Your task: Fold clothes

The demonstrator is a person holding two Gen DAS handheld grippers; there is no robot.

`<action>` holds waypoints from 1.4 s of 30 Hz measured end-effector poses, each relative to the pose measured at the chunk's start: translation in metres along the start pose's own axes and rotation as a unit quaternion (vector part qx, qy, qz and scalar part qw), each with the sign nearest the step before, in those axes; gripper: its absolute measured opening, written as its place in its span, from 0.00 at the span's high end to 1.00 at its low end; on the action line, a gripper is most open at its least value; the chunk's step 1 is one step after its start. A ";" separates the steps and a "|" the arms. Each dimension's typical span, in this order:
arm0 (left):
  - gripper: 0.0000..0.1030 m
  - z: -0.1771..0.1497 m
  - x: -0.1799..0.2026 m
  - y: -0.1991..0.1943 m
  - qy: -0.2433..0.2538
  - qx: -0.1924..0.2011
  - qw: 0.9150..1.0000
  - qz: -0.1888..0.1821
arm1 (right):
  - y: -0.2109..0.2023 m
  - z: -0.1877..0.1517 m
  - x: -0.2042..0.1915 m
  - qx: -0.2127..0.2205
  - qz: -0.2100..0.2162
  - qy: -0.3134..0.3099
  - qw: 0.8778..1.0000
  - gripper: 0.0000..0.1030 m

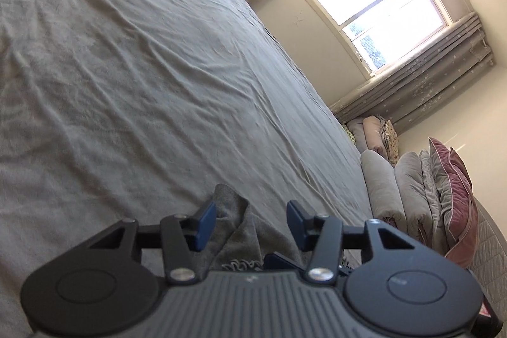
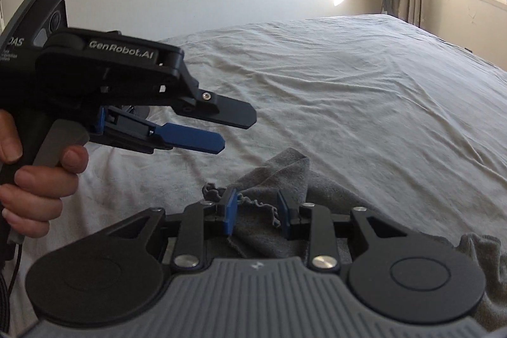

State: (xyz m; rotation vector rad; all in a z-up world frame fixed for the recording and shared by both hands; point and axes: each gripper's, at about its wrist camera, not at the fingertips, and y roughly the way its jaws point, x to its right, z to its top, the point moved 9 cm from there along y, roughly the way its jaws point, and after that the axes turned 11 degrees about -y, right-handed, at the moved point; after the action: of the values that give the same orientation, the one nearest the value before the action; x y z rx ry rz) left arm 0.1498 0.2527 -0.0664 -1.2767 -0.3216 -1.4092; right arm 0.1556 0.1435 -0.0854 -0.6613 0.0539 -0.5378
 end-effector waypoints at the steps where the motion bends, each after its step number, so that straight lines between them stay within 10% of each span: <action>1: 0.51 0.000 0.000 0.000 -0.001 -0.001 1.000 -0.001 | 0.004 0.000 -0.003 -0.004 0.000 -0.011 1.000 0.59; 4: 0.49 -0.001 0.001 0.001 -0.002 -0.004 1.000 0.000 | 0.014 -0.004 -0.002 -0.018 -0.015 -0.029 0.999 0.59; 6: 0.48 0.000 0.000 0.001 -0.004 -0.004 1.000 -0.002 | 0.019 -0.008 0.002 -0.025 -0.030 -0.027 0.999 0.85; 9: 0.48 0.001 0.000 0.000 -0.010 -0.004 1.000 -0.005 | 0.014 -0.010 0.018 -0.014 -0.046 0.030 0.998 0.94; 22: 0.49 -0.026 0.011 0.022 0.020 -0.066 0.998 -0.013 | -0.038 -0.040 0.113 0.033 -0.112 0.352 0.929 0.92; 27: 0.51 -0.046 0.006 0.042 0.041 -0.098 0.994 0.031 | -0.050 -0.057 0.119 0.025 -0.124 0.375 0.918 0.67; 38: 0.51 -0.045 0.012 0.039 0.030 -0.092 0.995 0.000 | -0.033 -0.070 0.072 -0.030 -0.142 0.246 0.958 0.67; 42: 0.51 -0.044 0.013 0.039 0.023 -0.099 0.995 -0.008 | -0.037 -0.058 0.062 -0.008 -0.149 0.203 0.968 0.94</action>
State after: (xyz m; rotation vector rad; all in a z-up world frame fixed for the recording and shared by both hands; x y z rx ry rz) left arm 0.1639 0.1988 -0.0897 -1.4029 -0.1650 -1.5112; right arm 0.1798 0.0558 -0.1017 -0.5697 0.3485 -0.9592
